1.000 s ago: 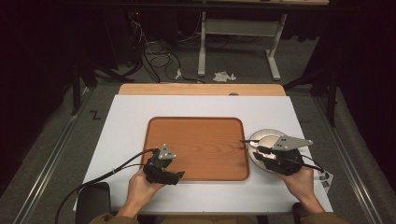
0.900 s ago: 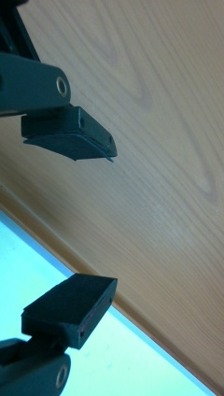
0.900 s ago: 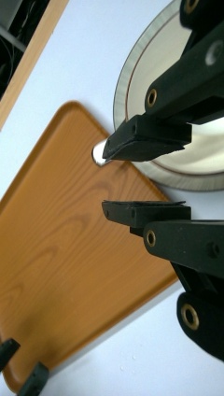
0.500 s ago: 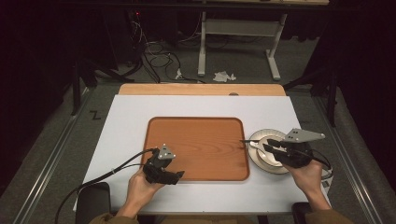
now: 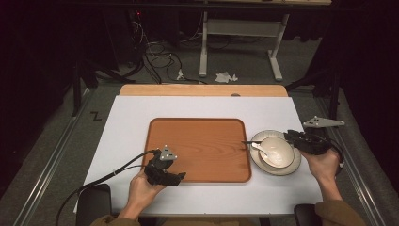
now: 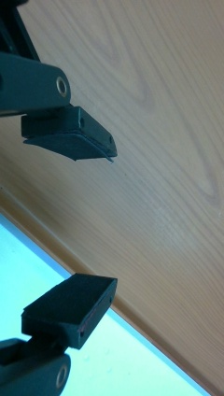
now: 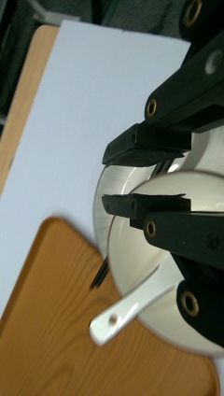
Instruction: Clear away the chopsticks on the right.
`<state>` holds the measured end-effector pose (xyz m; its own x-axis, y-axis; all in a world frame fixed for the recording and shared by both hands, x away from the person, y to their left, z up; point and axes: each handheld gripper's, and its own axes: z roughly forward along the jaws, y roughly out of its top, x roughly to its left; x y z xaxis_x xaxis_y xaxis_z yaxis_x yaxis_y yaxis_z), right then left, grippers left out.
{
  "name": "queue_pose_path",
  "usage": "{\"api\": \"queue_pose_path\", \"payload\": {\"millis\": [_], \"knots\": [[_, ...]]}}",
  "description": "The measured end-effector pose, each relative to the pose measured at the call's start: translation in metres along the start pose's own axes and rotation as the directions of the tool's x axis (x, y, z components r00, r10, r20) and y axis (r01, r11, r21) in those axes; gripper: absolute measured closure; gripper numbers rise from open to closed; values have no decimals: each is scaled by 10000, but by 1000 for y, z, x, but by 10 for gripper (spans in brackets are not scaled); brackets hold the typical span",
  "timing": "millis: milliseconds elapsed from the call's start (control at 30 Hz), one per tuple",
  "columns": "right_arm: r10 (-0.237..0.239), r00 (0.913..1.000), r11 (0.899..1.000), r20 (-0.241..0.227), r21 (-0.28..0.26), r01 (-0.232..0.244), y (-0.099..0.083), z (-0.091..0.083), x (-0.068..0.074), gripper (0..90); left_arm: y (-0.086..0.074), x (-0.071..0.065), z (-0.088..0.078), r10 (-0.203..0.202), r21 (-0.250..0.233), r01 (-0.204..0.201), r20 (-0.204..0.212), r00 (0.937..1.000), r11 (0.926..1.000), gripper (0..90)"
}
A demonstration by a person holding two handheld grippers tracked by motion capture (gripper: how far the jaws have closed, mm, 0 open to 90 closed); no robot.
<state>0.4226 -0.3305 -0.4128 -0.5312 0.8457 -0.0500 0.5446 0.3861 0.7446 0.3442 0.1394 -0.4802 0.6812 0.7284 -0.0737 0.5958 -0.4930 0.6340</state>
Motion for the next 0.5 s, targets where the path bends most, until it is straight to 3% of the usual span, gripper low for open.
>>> {"api": "queue_pose_path", "payload": {"millis": [200,500], "knots": [[359,9982,9965,484,740,-394,-12,18,-20,751,0,1,0,-46,7,46,15,10000,10000,314],[518,9938,9879,987,1408,-655,-20,36,-36,739,0,1,2,-64,57,64,45,10000,10000,314]]}}
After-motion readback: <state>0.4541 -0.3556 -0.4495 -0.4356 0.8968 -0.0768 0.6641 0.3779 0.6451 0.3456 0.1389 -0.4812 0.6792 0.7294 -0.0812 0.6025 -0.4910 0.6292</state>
